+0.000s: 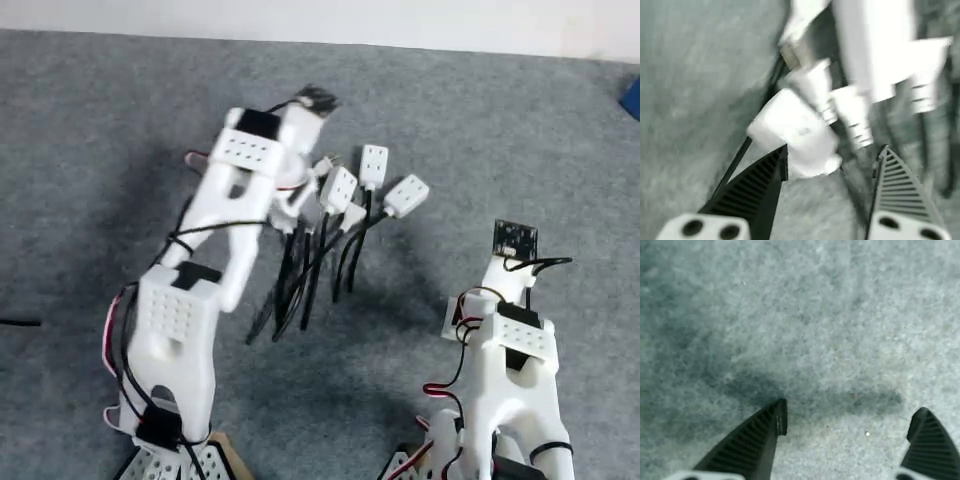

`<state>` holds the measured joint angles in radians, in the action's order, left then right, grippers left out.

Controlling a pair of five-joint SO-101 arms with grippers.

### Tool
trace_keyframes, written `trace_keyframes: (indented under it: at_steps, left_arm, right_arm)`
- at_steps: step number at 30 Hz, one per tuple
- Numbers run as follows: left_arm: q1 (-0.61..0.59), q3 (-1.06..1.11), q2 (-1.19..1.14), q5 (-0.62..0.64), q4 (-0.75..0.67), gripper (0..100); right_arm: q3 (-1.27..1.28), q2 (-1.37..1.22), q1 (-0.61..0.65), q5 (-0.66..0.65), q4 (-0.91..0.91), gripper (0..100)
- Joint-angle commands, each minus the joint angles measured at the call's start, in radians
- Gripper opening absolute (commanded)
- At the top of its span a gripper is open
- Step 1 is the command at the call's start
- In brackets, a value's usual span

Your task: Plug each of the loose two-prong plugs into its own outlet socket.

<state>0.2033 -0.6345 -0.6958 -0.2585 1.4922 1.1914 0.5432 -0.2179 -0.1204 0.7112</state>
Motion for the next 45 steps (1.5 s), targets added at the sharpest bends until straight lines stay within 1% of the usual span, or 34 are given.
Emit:
trace_keyframes:
  at_steps: [1,7,10,14,16,18,29,37,41,45]
  left_arm:
    - [0.091,-0.131,0.027,-0.008,-0.008,28]
    - [0.216,-0.127,0.027,-0.008,-0.034,28]
    - [0.242,-0.122,0.019,-0.008,-0.143,28]
    - [0.249,-0.128,-0.059,-0.008,-0.305,28]
    - [0.260,-0.147,-0.099,-0.009,-0.358,28]
    - [0.268,-0.183,-0.137,-0.009,-0.364,28]
    - [0.357,-0.447,-0.325,-0.009,-0.358,28]
    - [0.331,-0.552,-0.475,-0.009,-0.347,28]
    - [0.309,-0.599,-0.486,-0.009,-0.307,28]
    - [0.260,-0.622,-0.487,-0.009,-0.301,28]
  right_arm:
    - [-0.004,0.018,0.007,-0.015,-0.022,37.1]
    - [-0.004,0.018,0.008,-0.015,-0.022,37.1]
    - [-0.004,0.018,0.008,-0.014,-0.022,37.1]
    - [-0.004,0.018,0.005,-0.012,-0.024,37.1]
    - [-0.002,0.018,0.004,-0.011,-0.044,37.1]
    - [-0.002,0.018,0.004,0.011,-0.048,37.1]
    - [-0.001,0.018,0.005,0.009,-0.048,37.1]
    - [-0.001,0.018,0.007,0.009,-0.048,37.1]
    - [-0.001,0.018,0.007,0.009,-0.048,37.1]
    - [-0.001,0.018,0.007,0.009,-0.048,37.1]
